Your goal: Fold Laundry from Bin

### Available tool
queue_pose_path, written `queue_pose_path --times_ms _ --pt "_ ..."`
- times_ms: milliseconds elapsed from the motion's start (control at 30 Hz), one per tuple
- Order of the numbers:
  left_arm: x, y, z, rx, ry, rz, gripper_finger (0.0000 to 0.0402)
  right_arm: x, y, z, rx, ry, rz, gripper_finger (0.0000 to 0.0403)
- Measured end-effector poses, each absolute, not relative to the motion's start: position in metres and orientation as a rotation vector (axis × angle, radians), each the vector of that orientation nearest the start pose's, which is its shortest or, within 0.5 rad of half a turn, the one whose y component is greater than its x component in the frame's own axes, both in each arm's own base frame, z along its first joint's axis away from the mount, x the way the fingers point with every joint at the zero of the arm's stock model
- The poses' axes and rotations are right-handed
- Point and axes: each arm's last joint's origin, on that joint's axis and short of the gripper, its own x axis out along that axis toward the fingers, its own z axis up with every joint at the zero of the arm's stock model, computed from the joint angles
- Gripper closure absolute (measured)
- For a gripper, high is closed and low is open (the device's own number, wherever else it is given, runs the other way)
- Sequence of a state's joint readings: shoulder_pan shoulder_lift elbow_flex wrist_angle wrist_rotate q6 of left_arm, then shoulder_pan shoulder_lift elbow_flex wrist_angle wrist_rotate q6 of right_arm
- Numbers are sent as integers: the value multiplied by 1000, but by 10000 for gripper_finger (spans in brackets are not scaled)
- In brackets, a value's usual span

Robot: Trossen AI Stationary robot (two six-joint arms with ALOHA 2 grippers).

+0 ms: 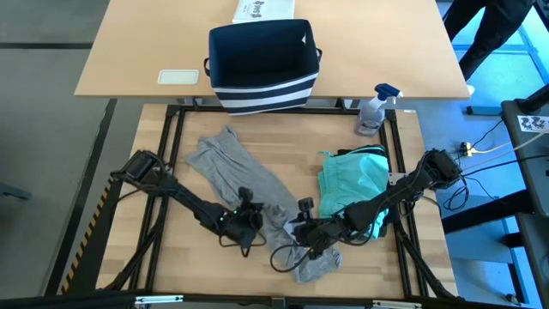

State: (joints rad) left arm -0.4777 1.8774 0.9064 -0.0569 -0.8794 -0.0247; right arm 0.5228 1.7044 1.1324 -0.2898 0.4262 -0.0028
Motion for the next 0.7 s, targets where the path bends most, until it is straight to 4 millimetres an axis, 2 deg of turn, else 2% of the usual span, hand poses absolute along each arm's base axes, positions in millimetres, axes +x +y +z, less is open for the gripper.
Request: queue_pose_path --times_ms 200,333,567,700 --pt "314 -111 112 519 818 440 399 320 165 214 -342 727 135 236" --pt "317 -103 112 479 818 474 391 332 161 205 -292 721 191 236" --pt "312 -116 110 446 857 348 388 338 148 179 -300 857 146 239" --pt "299 -133 107 444 895 312 387 331 143 170 -285 975 114 263"
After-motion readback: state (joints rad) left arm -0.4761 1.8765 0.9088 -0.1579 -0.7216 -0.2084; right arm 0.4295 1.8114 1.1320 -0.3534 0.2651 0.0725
